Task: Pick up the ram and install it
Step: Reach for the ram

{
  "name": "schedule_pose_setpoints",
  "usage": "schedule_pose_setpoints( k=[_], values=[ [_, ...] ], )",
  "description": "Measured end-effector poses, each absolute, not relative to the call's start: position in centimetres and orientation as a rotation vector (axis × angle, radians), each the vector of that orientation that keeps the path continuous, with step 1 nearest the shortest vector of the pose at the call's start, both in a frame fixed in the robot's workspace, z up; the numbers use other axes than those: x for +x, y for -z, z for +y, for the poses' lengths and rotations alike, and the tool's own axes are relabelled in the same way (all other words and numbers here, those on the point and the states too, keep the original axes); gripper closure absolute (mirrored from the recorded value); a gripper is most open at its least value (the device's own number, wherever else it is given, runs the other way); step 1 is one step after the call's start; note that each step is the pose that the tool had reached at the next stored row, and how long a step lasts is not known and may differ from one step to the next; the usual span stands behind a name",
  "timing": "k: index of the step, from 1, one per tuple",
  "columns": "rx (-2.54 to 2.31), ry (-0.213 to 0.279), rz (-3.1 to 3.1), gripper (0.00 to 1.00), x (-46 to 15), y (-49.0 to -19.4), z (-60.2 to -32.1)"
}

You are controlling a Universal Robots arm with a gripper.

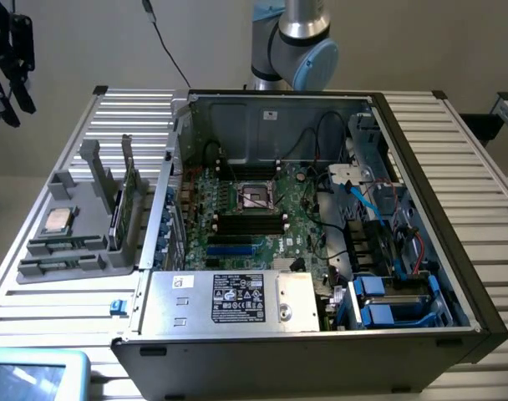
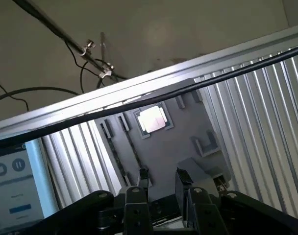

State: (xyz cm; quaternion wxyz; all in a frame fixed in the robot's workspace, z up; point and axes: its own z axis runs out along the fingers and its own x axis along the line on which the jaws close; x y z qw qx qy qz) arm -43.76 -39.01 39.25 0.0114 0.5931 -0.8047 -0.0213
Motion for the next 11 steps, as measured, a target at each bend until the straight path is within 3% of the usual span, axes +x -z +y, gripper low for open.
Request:
schedule_pose_setpoints(
  k=[11],
  values=[
    [2.041, 0.063, -2.353, 0.65, -43.81, -39.25, -39.00]
  ],
)
